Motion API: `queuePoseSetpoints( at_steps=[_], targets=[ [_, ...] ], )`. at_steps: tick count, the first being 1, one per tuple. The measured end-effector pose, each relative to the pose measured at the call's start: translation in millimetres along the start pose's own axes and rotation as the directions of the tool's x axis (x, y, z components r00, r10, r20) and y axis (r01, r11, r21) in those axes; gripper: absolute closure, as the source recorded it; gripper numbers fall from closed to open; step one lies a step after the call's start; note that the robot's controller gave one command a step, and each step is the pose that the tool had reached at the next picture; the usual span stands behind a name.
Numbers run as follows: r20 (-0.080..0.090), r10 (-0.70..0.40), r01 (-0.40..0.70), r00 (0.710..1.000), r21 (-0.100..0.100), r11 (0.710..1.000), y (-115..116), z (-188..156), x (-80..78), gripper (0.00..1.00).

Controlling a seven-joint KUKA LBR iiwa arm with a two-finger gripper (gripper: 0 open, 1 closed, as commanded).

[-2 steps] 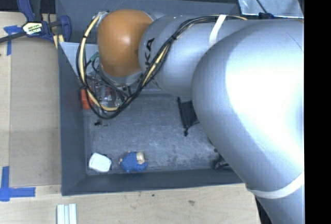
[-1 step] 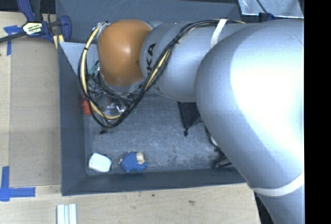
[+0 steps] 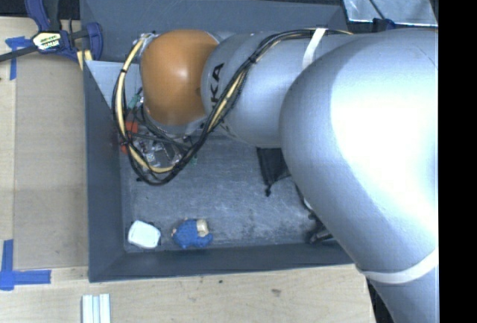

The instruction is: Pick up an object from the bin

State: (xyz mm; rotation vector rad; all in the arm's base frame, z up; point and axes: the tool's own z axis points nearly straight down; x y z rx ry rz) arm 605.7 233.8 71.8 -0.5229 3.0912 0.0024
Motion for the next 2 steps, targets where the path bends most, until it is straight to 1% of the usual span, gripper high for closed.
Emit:
queuePoseSetpoints(
  at_steps=[1, 2],
  targets=[
    [0.003, -0.094, 0.094, 0.996, 0.0, 0.996, -5, -62, 13.1, 1.0],
    [0.006, -0.229, 0.229, 0.973, 0.003, 0.973, -40, -184, 17.3, 1.0]
  ],
)
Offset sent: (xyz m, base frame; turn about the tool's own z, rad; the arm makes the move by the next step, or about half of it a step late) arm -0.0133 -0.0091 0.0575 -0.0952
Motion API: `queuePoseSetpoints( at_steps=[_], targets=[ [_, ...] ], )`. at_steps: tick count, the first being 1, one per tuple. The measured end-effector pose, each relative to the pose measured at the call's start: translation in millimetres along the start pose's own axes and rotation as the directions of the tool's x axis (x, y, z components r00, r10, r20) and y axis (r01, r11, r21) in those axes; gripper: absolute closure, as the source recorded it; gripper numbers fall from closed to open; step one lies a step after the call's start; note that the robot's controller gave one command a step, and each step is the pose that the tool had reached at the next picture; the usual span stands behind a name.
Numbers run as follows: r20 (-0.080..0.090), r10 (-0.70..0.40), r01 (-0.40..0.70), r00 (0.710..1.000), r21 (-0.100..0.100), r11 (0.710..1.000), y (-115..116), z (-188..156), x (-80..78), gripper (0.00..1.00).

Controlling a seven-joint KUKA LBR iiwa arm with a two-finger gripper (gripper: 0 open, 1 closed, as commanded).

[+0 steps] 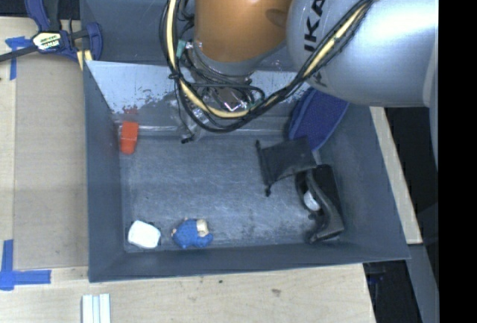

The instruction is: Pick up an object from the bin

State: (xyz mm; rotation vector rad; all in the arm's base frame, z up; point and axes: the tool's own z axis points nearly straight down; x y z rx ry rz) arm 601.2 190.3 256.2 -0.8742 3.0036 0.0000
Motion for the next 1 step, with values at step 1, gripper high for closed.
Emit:
queuePoseSetpoints(
  at_steps=[1],
  targets=[
    [-0.018, 0.037, -0.037, 0.999, -0.006, 0.999, 33.0, 178.2, -0.3, 1.0]
  ],
)
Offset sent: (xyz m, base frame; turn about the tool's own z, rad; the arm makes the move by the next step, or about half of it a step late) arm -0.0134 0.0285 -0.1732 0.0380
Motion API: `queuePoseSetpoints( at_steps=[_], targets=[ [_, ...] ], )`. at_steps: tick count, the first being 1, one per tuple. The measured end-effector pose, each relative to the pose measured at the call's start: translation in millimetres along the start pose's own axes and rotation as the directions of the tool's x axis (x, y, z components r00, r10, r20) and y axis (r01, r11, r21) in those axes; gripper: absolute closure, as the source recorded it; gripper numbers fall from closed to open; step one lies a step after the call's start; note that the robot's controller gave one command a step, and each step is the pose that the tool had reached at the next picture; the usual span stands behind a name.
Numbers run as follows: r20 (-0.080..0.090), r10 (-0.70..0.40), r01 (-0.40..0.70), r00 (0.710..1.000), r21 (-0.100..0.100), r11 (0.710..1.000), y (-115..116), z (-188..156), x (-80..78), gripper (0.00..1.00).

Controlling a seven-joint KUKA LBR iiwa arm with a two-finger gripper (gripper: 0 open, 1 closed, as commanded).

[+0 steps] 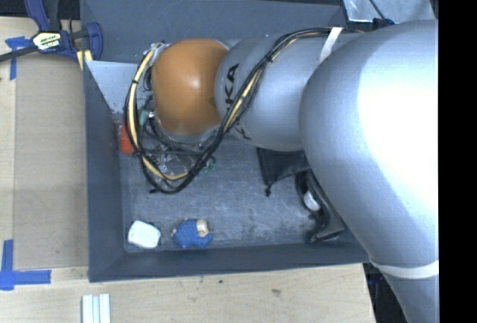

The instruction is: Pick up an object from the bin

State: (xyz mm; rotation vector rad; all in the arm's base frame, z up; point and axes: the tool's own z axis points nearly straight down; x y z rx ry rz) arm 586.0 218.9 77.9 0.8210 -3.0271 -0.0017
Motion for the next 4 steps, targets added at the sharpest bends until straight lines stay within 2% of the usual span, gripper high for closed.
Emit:
queuePoseSetpoints(
  at_steps=[1, 2, 3, 4],
  targets=[
    [0.008, 0.002, -0.002, 1.0, 0.002, 1.0, -2, -5, -2.2, 0.0],
    [0.008, -0.392, 0.392, 0.92, 0.011, 0.92, -77, -41, 14.6, 0.0],
    [0.004, -0.266, 0.266, 0.964, 0.005, 0.964, -140, -24, 33.5, 0.0],
    [0.01, 0.003, -0.003, 1.0, 0.004, 1.0, -121, -93, 61.9, 0.0]
  ],
)
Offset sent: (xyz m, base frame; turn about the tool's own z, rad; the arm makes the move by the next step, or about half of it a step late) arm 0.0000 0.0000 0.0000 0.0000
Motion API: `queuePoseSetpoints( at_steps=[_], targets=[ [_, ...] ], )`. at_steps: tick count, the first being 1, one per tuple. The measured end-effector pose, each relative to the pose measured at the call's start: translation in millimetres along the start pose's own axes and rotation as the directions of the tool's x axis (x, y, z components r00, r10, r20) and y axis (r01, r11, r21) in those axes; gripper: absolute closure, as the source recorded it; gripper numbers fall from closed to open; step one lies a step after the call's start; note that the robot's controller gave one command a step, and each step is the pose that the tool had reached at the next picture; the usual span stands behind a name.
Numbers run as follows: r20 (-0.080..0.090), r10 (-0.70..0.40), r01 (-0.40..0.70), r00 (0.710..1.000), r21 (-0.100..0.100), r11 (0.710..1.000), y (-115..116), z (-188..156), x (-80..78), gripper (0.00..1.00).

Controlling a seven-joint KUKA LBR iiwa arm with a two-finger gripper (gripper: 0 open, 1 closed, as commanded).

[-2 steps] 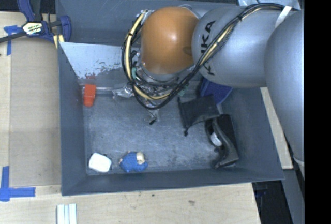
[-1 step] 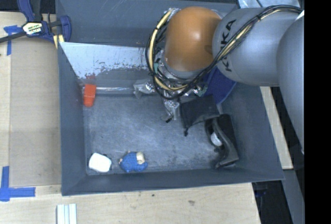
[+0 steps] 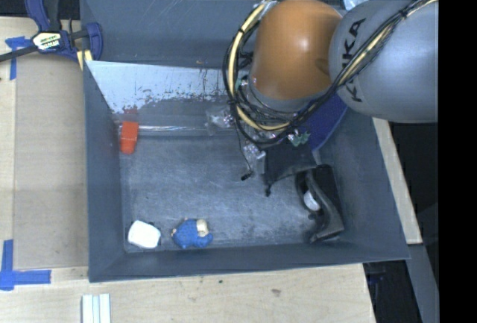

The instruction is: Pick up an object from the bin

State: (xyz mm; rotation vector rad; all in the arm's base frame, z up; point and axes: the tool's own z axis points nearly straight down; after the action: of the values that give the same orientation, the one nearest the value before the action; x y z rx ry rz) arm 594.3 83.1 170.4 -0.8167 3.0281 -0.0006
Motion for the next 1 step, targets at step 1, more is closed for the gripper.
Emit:
queuePoseSetpoints(
  at_steps=[1],
  targets=[
    [-0.006, -0.253, 0.253, 0.967, -0.003, 0.967, -12.2, 10.1, 58.5, 0.0]
  ],
)
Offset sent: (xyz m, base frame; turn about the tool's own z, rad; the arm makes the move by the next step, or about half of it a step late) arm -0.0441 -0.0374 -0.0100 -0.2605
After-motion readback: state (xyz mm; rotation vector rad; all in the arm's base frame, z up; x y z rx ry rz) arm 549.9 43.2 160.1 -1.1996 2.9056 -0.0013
